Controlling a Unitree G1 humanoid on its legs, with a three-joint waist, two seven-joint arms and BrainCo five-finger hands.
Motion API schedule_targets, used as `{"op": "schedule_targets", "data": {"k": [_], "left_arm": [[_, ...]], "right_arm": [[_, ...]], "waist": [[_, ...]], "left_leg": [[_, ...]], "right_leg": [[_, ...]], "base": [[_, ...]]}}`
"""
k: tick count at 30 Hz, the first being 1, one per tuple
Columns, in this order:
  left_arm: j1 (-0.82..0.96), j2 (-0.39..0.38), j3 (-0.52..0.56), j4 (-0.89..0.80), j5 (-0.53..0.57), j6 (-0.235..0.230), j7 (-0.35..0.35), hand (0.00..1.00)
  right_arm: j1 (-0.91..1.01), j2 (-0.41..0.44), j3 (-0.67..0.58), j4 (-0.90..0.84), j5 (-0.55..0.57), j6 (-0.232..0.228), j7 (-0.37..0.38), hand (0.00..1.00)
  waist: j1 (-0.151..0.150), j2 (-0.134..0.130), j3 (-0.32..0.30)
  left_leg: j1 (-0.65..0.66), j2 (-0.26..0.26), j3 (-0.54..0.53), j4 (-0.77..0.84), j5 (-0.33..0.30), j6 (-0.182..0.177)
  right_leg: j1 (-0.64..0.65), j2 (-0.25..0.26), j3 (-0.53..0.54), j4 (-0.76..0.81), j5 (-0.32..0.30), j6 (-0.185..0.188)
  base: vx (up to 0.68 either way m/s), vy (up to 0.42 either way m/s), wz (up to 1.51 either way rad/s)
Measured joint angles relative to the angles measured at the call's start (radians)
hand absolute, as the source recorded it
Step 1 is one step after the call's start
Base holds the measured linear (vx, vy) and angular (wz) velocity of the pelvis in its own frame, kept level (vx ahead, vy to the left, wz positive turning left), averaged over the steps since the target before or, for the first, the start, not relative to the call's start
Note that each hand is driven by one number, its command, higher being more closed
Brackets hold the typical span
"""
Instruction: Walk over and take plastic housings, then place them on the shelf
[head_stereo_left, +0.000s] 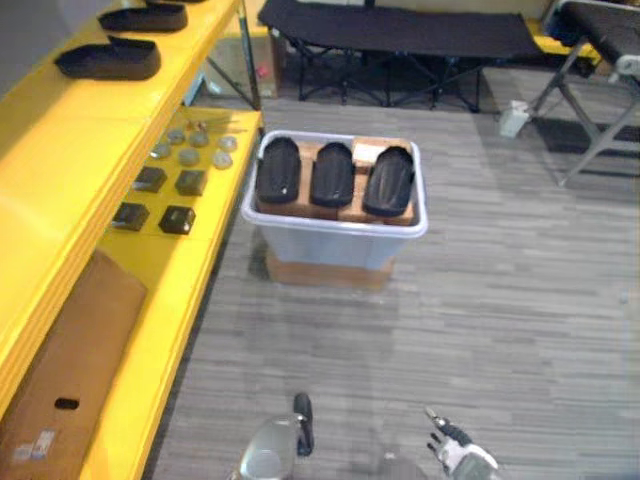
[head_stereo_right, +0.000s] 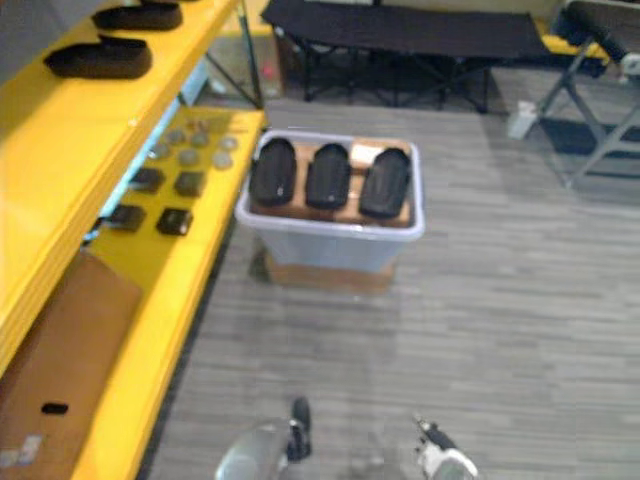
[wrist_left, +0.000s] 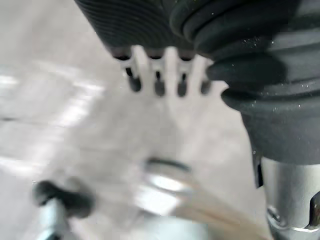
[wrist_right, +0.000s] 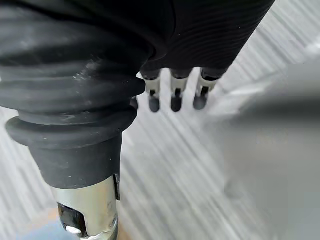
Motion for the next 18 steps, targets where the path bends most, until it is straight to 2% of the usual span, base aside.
{"op": "schedule_targets", "data": {"k": [3, 4, 5, 6, 7, 8, 10, 11, 12, 13, 14, 15, 16, 18], "left_arm": [[-0.053, -0.002, -0.007, -0.025, -0.021, -0.035, -0.001, 0.00], [-0.084, -0.001, -0.029, -0.037, -0.030, -0.060, -0.002, 0.00], [-0.113, 0.000, -0.036, -0.043, -0.041, -0.070, -0.003, 0.00], [-0.126, -0.001, -0.040, -0.042, -0.055, -0.075, -0.003, 0.00], [-0.132, -0.010, -0.040, -0.046, -0.080, -0.081, -0.002, 0.00], [-0.130, -0.023, -0.040, -0.052, -0.100, -0.080, 0.001, 0.00], [-0.119, -0.034, -0.040, -0.052, -0.116, -0.076, 0.019, 0.00], [-0.094, -0.044, -0.038, -0.050, -0.116, -0.060, 0.034, 0.00], [-0.066, -0.078, -0.031, -0.044, -0.116, -0.049, 0.043, 0.00], [-0.056, -0.092, -0.028, -0.038, -0.115, -0.045, 0.045, 0.00], [-0.056, -0.119, 0.005, -0.037, -0.116, -0.044, 0.053, 0.00], [-0.061, -0.120, 0.008, -0.026, -0.111, -0.046, 0.063, 0.00], [-0.062, -0.118, 0.003, -0.022, -0.110, -0.047, 0.065, 0.00], [-0.063, -0.116, -0.025, -0.025, -0.102, -0.053, 0.068, 0.00]], "right_arm": [[-0.003, 0.006, 0.012, 0.008, 0.002, -0.006, -0.008, 0.00], [-0.007, 0.005, 0.009, 0.005, 0.017, -0.008, -0.011, 0.00], [-0.007, 0.002, 0.001, 0.003, 0.017, -0.007, -0.012, 0.00], [-0.004, 0.001, -0.005, 0.004, 0.010, -0.006, -0.012, 0.00], [0.012, -0.007, -0.013, 0.004, -0.026, -0.005, -0.013, 0.00], [0.035, -0.008, -0.015, 0.007, -0.053, 0.002, -0.017, 0.00], [0.064, -0.001, -0.015, 0.011, -0.058, 0.020, -0.023, 0.00], [0.082, -0.004, -0.017, 0.011, -0.055, 0.026, -0.023, 0.00], [0.091, -0.016, -0.023, 0.008, -0.053, 0.024, -0.023, 0.00], [0.093, -0.025, -0.021, 0.008, -0.055, 0.024, -0.022, 0.00], [0.100, -0.041, -0.020, 0.007, -0.057, 0.019, -0.023, 0.00], [0.100, -0.048, -0.020, 0.009, -0.073, 0.012, -0.022, 0.00], [0.100, -0.050, -0.019, 0.006, -0.089, 0.009, -0.021, 0.00], [0.098, -0.055, -0.003, -0.021, -0.134, -0.028, -0.007, 0.00]], "waist": [[-0.013, 0.013, -0.003], [-0.014, 0.022, -0.007], [-0.019, 0.025, -0.007], [-0.021, 0.024, -0.007], [-0.029, 0.022, -0.008], [-0.035, 0.018, -0.011], [-0.035, 0.004, -0.029], [-0.040, 0.021, -0.047], [-0.043, 0.064, -0.074], [-0.043, 0.081, -0.084], [-0.039, 0.108, -0.088], [-0.035, 0.109, -0.079], [-0.037, 0.107, -0.078], [-0.043, 0.104, -0.077]], "left_leg": [[0.046, 0.035, -0.012, -0.015, -0.030, -0.023], [0.051, 0.063, -0.017, -0.006, -0.054, -0.036], [0.051, 0.082, -0.030, 0.007, -0.076, -0.050], [0.055, 0.086, -0.036, 0.012, -0.086, -0.056], [0.066, 0.093, -0.061, 0.032, -0.117, -0.074], [0.082, 0.096, -0.090, 0.052, -0.147, -0.092], [0.099, 0.095, -0.117, 0.063, -0.181, -0.121], [0.098, 0.118, -0.141, 0.085, -0.212, -0.149], [0.092, 0.171, -0.144, 0.124, -0.221, -0.165], [0.070, 0.192, -0.142, 0.177, -0.219, -0.169], [-0.005, 0.233, -0.141, 0.327, -0.197, -0.205], [-0.035, 0.258, -0.127, 0.414, -0.186, -0.223], [-0.033, 0.261, -0.106, 0.414, -0.186, -0.223], [-0.035, 0.256, -0.034, 0.294, -0.179, -0.225]], "right_leg": [[-0.053, 0.029, -0.025, -0.222, 0.008, 0.007], [-0.107, 0.049, -0.019, -0.358, 0.038, 0.029], [-0.136, 0.070, 0.013, -0.486, 0.103, 0.030], [-0.145, 0.077, 0.033, -0.545, 0.137, 0.032], [-0.141, 0.077, 0.059, -0.609, 0.202, 0.029], [-0.127, 0.072, 0.063, -0.621, 0.261, 0.028], [-0.105, 0.074, 0.056, -0.632, 0.306, 0.011], [-0.109, 0.091, 0.055, -0.610, 0.388, -0.008], [-0.108, 0.132, 0.025, -0.582, 0.355, -0.033], [-0.104, 0.148, 0.018, -0.578, 0.342, -0.042], [-0.075, 0.173, 0.003, -0.582, 0.328, -0.064], [-0.012, 0.179, -0.010, -0.618, 0.322, -0.072], [0.021, 0.174, -0.014, -0.636, 0.323, -0.072], [0.093, 0.150, -0.031, -0.695, 0.322, -0.072]], "base": [[0.30, 0.006, 0.06], [0.33, -0.032, 0.02], [0.34, -0.052, 0.08], [0.34, -0.103, 0.32], [0.44, -0.247, 0.60], [0.37, -0.227, 0.66], [0.41, -0.311, 0.55], [0.55, -0.437, 0.50], [0.45, -0.340, 0.38], [0.50, -0.355, 0.28], [0.40, -0.276, 0.28], [0.37, -0.279, 0.27], [0.23, -0.195, 0.20], [0.23, -0.200, 0.13]]}}
